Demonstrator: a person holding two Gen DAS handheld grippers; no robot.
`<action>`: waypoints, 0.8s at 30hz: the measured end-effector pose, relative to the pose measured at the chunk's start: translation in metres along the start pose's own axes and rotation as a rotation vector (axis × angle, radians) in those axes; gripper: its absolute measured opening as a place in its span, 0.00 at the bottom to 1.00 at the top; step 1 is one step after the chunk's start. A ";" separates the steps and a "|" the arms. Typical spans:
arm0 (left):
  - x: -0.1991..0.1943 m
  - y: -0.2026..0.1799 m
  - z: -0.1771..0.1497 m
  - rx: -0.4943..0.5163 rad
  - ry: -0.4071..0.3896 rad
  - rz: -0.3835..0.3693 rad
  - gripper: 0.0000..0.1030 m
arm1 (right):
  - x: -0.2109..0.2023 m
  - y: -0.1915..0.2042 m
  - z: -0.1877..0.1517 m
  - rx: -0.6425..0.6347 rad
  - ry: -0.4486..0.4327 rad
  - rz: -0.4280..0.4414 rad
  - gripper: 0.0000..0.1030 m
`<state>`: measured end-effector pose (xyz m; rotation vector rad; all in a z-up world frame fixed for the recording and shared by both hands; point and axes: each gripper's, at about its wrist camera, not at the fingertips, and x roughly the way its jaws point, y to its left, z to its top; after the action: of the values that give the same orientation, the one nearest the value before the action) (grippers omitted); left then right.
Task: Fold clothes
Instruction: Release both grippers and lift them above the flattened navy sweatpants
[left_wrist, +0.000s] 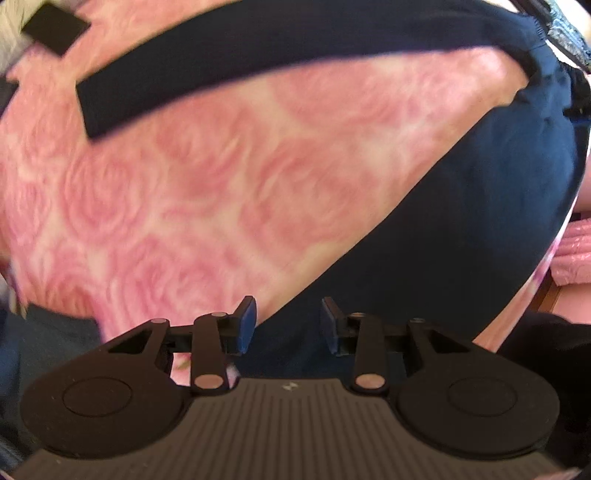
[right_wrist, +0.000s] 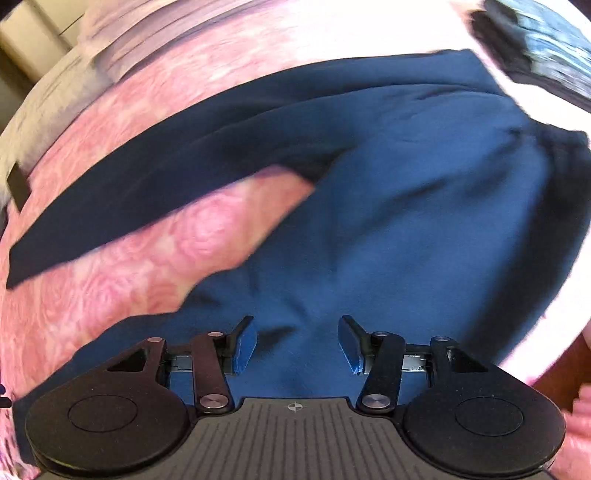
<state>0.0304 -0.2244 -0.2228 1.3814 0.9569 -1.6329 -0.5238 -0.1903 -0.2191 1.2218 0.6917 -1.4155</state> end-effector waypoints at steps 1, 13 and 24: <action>-0.006 -0.009 0.005 0.003 -0.013 0.001 0.38 | -0.009 -0.007 -0.003 0.021 0.003 -0.013 0.52; -0.069 -0.124 0.041 0.102 -0.151 0.043 0.72 | -0.095 -0.043 -0.018 0.046 -0.003 -0.064 0.69; -0.110 -0.148 0.018 0.324 -0.321 0.023 0.82 | -0.161 0.036 -0.064 -0.067 -0.142 -0.166 0.69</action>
<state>-0.0992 -0.1696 -0.1025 1.2732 0.5038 -1.9810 -0.4901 -0.0853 -0.0810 1.0192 0.7493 -1.5867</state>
